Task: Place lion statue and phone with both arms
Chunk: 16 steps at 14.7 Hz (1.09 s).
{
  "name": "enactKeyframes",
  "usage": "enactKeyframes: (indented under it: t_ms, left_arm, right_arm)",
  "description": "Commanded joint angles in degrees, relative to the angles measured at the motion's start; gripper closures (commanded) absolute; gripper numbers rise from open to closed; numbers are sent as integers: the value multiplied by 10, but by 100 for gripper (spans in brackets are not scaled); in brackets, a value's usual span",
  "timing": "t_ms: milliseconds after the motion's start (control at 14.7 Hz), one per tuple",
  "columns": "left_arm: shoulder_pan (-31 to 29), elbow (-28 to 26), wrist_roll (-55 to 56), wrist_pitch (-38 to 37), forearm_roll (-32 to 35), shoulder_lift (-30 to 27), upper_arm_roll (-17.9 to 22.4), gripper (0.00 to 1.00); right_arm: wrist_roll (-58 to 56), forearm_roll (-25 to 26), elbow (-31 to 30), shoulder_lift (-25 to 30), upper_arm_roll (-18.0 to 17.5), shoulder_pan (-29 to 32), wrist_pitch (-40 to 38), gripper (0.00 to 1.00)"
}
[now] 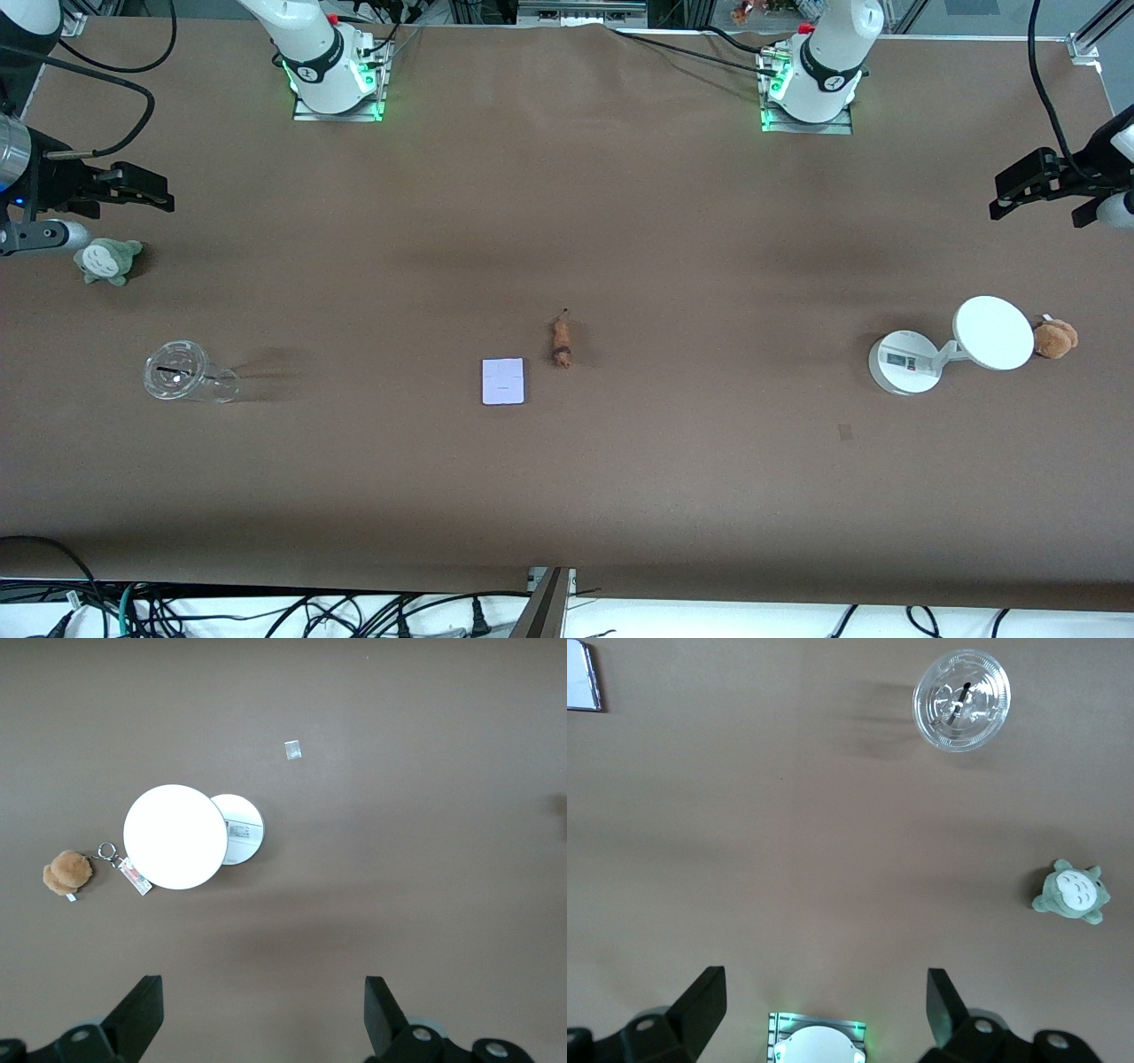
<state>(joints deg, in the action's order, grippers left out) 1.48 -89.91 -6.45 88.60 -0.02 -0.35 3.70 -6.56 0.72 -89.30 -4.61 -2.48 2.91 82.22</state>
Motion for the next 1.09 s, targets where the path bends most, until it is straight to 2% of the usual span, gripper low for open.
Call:
enactKeyframes:
  t_ms: [0, 205, 477, 886, 1023]
  left_arm:
    - [-1, 13, -7, -2, 1, 10, -3, 0]
    - [-2, 14, -12, 2, 18, 13, -4, 0]
    - [-24, 35, -14, 3, -17, 14, 10, 0]
    - [-15, 37, -13, 1, -17, 31, 6, 0]
    - [-9, 36, 6, -1, -17, 49, -12, 0]
  right_arm:
    - [3, 6, 0, 4, -8, 5, -3, 0]
    - [3, 6, 0, 3, -8, 5, -3, 0]
    - [3, 5, 1, 3, -8, 5, -2, 0]
    - [4, 5, 1, 3, -8, 5, -3, 0]
    - [4, 5, 1, 3, -8, 5, -3, 0]
